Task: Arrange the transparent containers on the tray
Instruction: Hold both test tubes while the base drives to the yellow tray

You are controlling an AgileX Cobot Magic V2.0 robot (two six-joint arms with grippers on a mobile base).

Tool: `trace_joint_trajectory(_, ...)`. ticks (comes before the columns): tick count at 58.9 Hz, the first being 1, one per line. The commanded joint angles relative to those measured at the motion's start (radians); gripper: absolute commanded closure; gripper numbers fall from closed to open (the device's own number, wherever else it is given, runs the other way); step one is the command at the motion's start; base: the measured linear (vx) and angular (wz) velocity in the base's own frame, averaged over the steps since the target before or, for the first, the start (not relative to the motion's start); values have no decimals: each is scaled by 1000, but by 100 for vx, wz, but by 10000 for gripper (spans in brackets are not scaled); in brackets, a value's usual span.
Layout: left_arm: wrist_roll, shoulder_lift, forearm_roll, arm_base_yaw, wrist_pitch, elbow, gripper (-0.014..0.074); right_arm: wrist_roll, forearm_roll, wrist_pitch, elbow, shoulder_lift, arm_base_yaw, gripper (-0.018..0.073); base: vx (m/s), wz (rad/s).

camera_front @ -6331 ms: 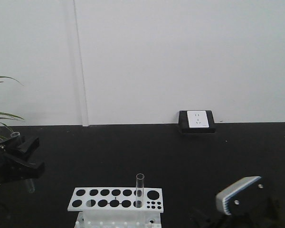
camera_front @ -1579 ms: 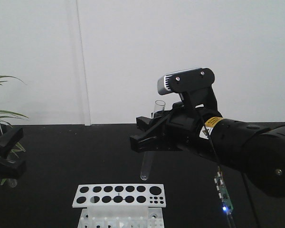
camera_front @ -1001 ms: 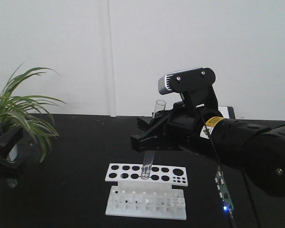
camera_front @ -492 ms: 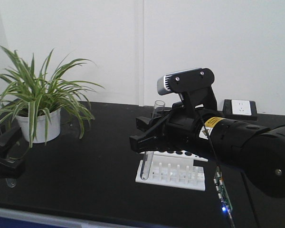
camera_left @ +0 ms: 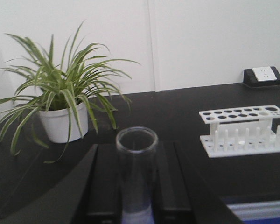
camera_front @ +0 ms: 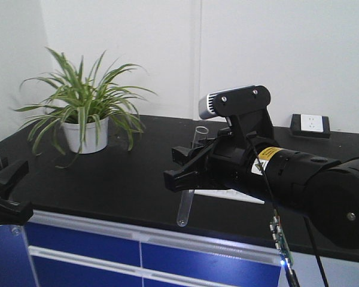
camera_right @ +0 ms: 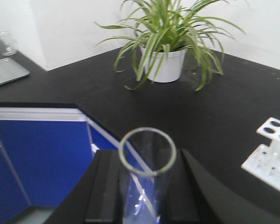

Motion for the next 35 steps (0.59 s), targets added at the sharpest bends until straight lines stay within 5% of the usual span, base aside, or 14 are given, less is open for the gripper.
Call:
trace_joint_trajectory(1,-5,-20,-6,-2,-80,-30,603,-11,-2,-86,-36,-39,-5,571,-34,19)
trace_joint_trajectory(35,-5,-20,-6,-2,-80,-30,603,-11,-2,-86,-36,-39,-5,571,-35,22)
